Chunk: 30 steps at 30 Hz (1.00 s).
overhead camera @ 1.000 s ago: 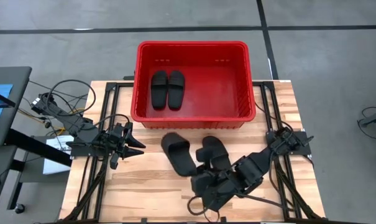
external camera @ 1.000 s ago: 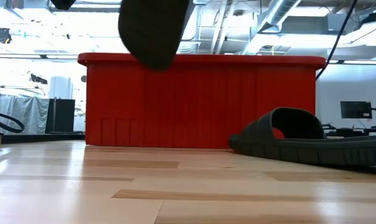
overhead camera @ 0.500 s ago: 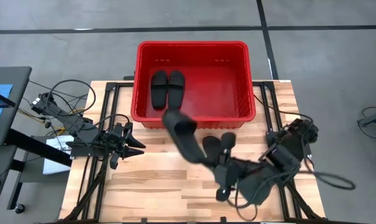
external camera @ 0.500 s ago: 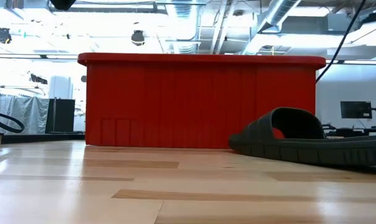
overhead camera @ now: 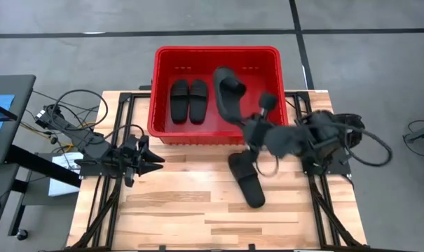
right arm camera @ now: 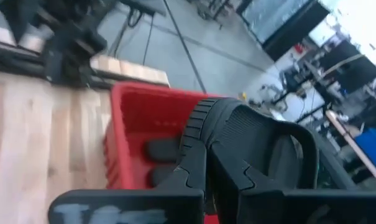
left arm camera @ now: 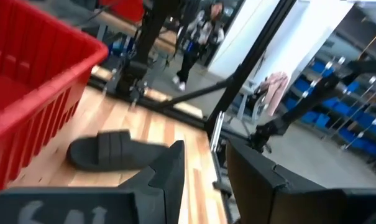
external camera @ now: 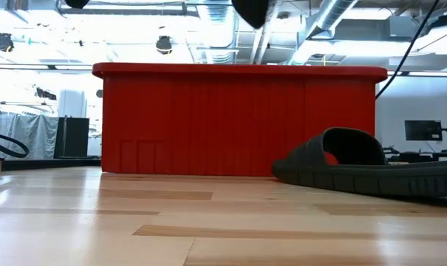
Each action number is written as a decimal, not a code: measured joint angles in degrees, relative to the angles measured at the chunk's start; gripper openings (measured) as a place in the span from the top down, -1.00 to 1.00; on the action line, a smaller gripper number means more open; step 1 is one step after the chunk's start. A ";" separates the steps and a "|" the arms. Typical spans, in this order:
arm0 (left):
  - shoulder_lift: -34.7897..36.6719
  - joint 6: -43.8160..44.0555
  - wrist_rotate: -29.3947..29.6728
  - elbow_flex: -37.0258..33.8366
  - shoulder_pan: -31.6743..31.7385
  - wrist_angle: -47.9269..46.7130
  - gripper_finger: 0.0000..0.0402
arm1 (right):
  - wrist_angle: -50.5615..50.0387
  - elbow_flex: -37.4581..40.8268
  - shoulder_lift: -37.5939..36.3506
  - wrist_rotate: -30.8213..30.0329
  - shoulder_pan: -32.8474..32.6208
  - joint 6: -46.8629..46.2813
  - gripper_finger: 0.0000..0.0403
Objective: Pick and place slides into bin
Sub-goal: Put the black slide into the red organizer bin
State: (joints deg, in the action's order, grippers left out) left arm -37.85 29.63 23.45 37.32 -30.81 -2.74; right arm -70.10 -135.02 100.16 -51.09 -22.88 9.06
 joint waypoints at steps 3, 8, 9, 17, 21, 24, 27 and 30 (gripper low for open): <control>0.02 -2.27 1.05 0.00 0.00 4.35 0.46 | -2.08 0.02 0.17 4.38 4.56 0.39 1.00; 0.81 -7.44 2.11 1.02 0.04 10.31 0.46 | -5.43 0.28 1.35 12.77 12.42 1.22 1.00; 1.19 -8.90 2.30 1.76 0.04 10.34 0.46 | -6.68 0.42 1.57 14.64 13.72 1.84 1.00; 5.15 -22.35 2.94 7.83 0.07 8.61 0.46 | -9.54 0.26 4.95 22.40 22.39 8.74 1.00; 7.71 -25.18 2.96 10.27 0.07 4.72 0.46 | -9.38 0.22 6.90 24.94 25.76 13.04 1.00; 9.17 -27.85 3.81 11.76 0.07 2.01 0.46 | -9.32 0.24 8.52 26.77 28.38 15.87 1.00; 10.37 -31.61 6.17 12.61 0.07 0.87 0.46 | -9.94 0.51 10.44 27.51 30.73 17.73 1.00; 11.45 -35.52 9.25 13.32 0.07 0.36 0.46 | -9.31 0.26 12.77 28.16 32.51 19.84 1.00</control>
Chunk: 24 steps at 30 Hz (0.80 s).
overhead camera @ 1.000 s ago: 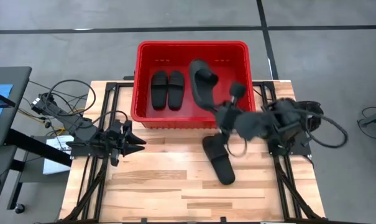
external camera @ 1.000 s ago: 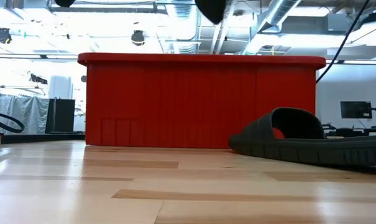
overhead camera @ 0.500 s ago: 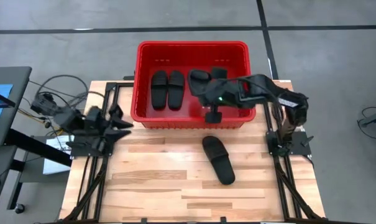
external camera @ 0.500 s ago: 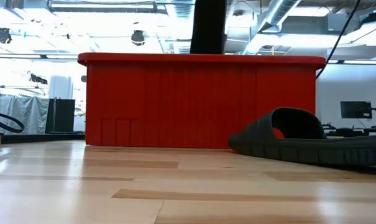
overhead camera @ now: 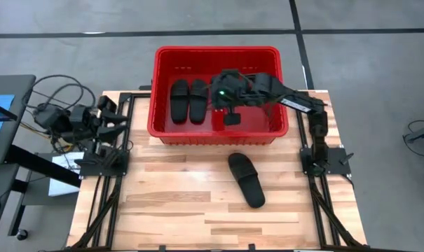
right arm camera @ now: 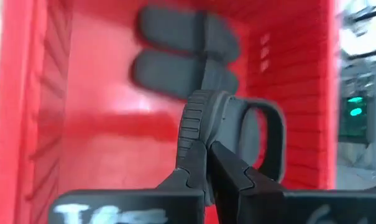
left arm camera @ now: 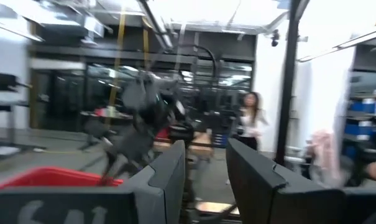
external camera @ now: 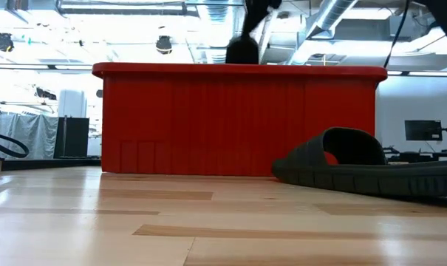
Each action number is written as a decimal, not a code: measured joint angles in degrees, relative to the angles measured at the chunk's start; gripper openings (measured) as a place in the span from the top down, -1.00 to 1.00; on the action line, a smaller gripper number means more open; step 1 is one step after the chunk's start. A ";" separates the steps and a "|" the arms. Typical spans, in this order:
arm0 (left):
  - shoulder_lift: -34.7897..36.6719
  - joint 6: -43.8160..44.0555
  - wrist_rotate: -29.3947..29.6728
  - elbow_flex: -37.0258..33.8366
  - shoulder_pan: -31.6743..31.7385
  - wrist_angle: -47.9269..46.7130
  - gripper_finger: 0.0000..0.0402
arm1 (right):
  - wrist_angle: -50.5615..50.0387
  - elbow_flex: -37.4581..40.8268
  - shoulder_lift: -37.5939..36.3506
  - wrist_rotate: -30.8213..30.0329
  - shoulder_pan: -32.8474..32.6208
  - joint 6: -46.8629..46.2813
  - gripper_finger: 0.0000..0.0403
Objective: Pick and place slides into bin
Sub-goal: Put the black slide into the red organizer bin
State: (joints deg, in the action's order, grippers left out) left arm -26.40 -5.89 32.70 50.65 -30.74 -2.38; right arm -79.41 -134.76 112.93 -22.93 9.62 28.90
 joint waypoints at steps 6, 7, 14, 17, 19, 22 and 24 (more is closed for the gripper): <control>0.80 -4.86 4.20 1.70 0.00 -0.17 0.46 | -1.73 0.16 4.50 0.61 3.69 3.72 1.00; 0.99 -5.37 4.33 2.02 0.00 -0.55 0.46 | -0.49 -0.09 5.26 0.55 3.87 4.18 1.00; 1.06 -8.44 5.86 2.48 0.00 -1.65 0.46 | -0.80 0.19 8.00 0.66 7.51 6.71 1.00; 1.05 -8.73 7.09 2.48 0.00 -2.38 0.46 | 0.86 0.06 9.07 0.64 8.46 7.48 1.00; 1.05 -8.77 7.25 2.48 0.00 -2.92 0.46 | 0.57 0.10 9.74 1.10 9.31 8.33 1.00; 1.05 -9.21 7.22 2.46 0.00 -3.03 0.46 | -0.03 0.11 10.29 2.22 10.60 8.77 1.00; 1.05 -9.27 7.25 2.46 0.00 -3.01 0.46 | 1.16 0.00 11.01 2.91 11.23 9.46 1.00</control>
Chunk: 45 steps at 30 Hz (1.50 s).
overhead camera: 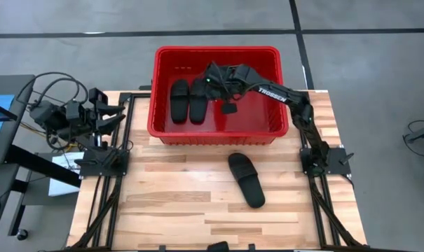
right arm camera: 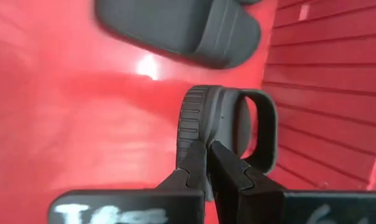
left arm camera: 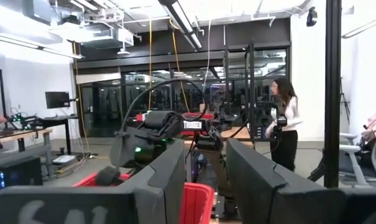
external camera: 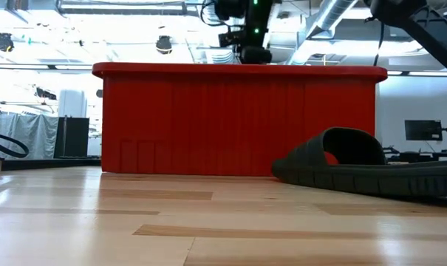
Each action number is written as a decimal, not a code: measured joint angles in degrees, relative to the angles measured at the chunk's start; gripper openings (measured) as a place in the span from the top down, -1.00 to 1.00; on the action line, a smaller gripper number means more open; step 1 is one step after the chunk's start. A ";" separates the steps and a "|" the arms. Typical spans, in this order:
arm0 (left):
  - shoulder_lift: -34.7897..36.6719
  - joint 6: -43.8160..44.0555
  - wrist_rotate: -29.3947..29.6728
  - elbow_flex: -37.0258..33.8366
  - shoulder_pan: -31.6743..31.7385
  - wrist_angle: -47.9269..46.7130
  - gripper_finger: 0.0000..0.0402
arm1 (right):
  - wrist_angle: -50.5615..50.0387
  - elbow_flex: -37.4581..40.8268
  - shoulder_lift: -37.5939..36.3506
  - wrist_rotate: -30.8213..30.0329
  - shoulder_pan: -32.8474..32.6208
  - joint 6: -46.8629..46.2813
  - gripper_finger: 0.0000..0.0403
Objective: Pick and place slides into bin
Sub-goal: Put the black slide into the red organizer bin
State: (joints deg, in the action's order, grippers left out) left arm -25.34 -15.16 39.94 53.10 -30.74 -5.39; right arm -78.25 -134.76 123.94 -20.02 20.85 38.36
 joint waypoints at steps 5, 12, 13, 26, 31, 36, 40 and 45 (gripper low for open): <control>0.00 1.45 -0.02 0.00 0.00 0.00 0.46 | -0.02 0.07 0.28 2.36 2.08 0.67 1.00; 0.00 1.68 -0.04 -0.02 0.00 0.00 0.46 | 0.76 0.07 0.28 5.16 4.10 0.67 1.00; 0.00 1.84 -0.02 -0.02 0.00 0.02 0.46 | 0.73 0.07 0.28 5.57 4.26 0.67 1.00; 0.00 2.47 -0.07 -0.04 0.00 -0.29 0.46 | -1.48 0.09 5.81 8.66 5.10 1.91 1.00; 0.00 2.93 -0.09 -0.07 0.00 -0.32 0.46 | -4.97 0.06 9.57 9.75 3.87 2.24 1.00; 0.00 2.95 -0.09 -0.07 0.00 -0.35 0.46 | -6.02 0.07 11.67 12.30 3.04 2.22 1.00; 0.00 2.95 -0.09 -0.07 0.01 -0.41 0.46 | -7.08 0.07 12.35 12.91 2.39 2.20 1.00; 0.00 2.95 -0.09 -0.07 0.02 -1.74 0.46 | -7.05 0.04 12.35 13.65 2.44 0.84 1.00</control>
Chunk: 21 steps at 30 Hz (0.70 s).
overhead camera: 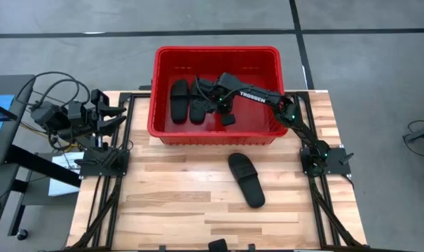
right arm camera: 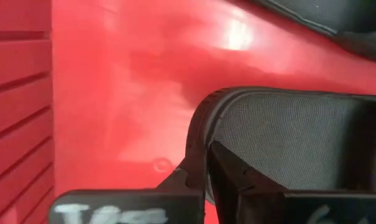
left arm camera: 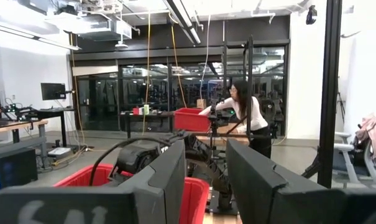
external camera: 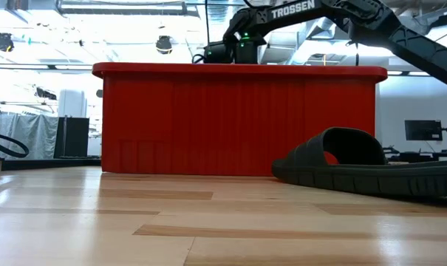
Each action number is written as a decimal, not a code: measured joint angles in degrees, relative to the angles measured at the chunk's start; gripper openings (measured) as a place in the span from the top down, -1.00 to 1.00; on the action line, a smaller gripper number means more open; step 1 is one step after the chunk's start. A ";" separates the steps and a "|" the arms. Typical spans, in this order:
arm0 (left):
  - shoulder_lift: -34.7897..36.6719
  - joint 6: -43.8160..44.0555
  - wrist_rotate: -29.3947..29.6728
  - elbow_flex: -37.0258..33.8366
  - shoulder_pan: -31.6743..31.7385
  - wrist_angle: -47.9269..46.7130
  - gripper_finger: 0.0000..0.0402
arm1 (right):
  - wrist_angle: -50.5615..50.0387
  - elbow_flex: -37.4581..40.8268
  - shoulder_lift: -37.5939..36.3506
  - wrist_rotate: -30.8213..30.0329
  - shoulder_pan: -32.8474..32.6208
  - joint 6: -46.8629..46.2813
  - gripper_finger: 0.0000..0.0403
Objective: Pick and place slides into bin
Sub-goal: Put the black slide into the red organizer bin
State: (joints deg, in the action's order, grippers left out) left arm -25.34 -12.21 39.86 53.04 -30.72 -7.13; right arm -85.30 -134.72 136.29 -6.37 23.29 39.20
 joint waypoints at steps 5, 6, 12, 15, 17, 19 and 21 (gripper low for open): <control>-0.02 0.00 -0.02 0.00 -0.01 -0.46 0.46 | -0.19 0.00 0.00 -0.02 0.00 -0.23 1.00; -0.02 0.00 -0.02 0.00 0.00 -0.45 0.46 | -0.09 0.00 0.00 -0.02 0.00 -0.23 1.00; -0.02 0.00 -0.02 0.00 0.00 -0.36 0.46 | 1.14 0.00 0.00 0.46 -0.04 -0.81 0.84; -0.02 0.00 -0.02 0.00 -0.02 -0.35 0.46 | 1.21 0.00 -0.02 0.45 -0.02 -2.35 0.68; -0.02 0.00 -0.02 0.00 -0.02 -0.35 0.46 | 1.13 0.00 0.00 0.43 0.08 -3.50 0.58; -0.02 0.00 -0.02 0.00 -0.01 -0.36 0.46 | 0.94 0.00 -0.02 0.35 0.07 -3.65 0.48; -0.02 0.00 -0.02 0.00 0.00 -0.36 0.46 | 0.88 0.00 -0.02 0.35 0.07 -3.63 0.41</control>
State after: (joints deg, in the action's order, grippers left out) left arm -25.36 -12.21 39.83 53.04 -30.72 -7.49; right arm -84.42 -134.72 136.27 -6.02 23.35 35.57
